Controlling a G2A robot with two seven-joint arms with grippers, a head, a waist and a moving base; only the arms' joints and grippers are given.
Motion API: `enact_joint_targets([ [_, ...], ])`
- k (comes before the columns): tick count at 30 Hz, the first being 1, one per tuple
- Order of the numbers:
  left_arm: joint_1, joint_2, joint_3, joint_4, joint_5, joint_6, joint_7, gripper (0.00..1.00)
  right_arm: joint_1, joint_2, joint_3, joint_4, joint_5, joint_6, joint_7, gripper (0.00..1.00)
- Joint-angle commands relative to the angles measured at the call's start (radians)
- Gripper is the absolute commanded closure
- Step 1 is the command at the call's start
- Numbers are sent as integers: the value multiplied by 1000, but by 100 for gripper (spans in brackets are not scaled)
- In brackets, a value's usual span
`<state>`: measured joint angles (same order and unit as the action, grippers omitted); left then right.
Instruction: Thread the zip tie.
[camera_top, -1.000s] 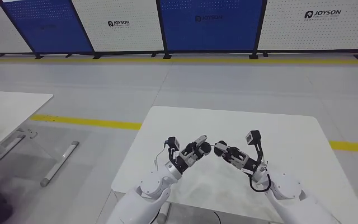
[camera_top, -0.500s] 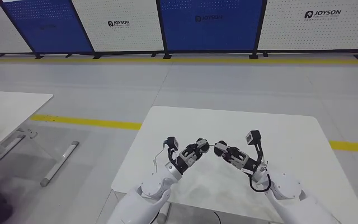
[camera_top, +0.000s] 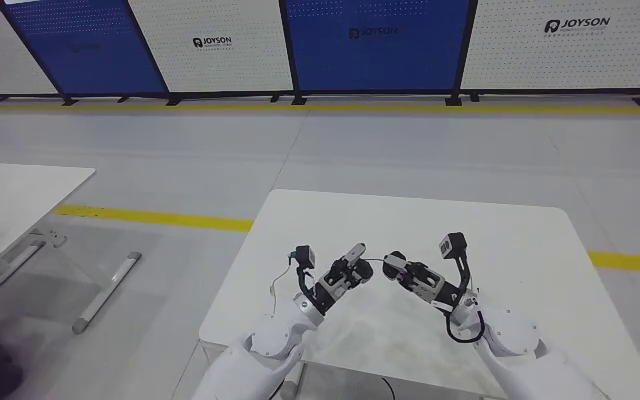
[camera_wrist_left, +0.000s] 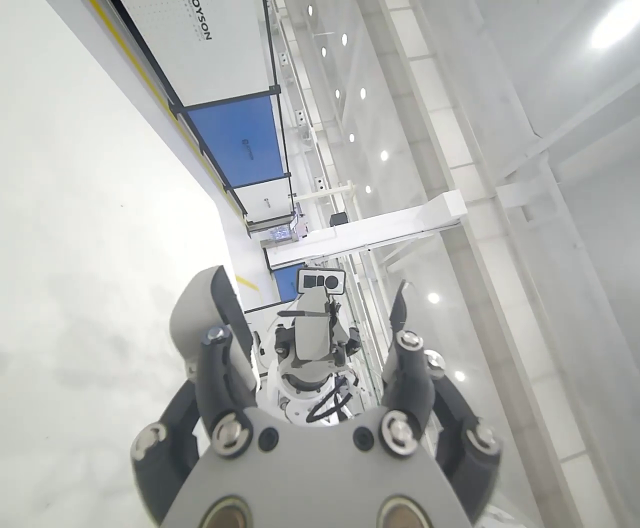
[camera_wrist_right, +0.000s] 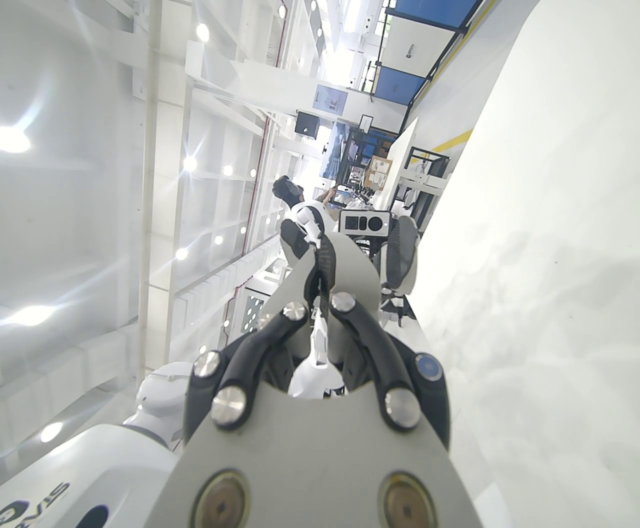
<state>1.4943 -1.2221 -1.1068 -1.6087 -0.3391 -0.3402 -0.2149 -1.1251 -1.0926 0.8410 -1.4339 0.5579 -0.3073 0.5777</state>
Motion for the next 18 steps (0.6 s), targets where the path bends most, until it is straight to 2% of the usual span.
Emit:
enact_joint_targets([
  [1, 2, 0, 0, -2, 8, 0, 0, 70, 0, 0, 0, 0, 0, 0, 0, 100],
  [2, 3, 0, 0, -2, 14, 0, 3, 78, 0, 0, 0, 0, 0, 0, 0, 100],
  [4, 4, 0, 1, -3, 19, 0, 3, 84, 0, 0, 0, 0, 0, 0, 0, 100],
  [7, 2, 0, 2, 4, 26, 0, -6, 100, 0, 0, 0, 0, 0, 0, 0, 100],
  [18, -4, -1, 4, 11, 40, 0, -14, 100, 0, 0, 0, 0, 0, 0, 0, 100],
])
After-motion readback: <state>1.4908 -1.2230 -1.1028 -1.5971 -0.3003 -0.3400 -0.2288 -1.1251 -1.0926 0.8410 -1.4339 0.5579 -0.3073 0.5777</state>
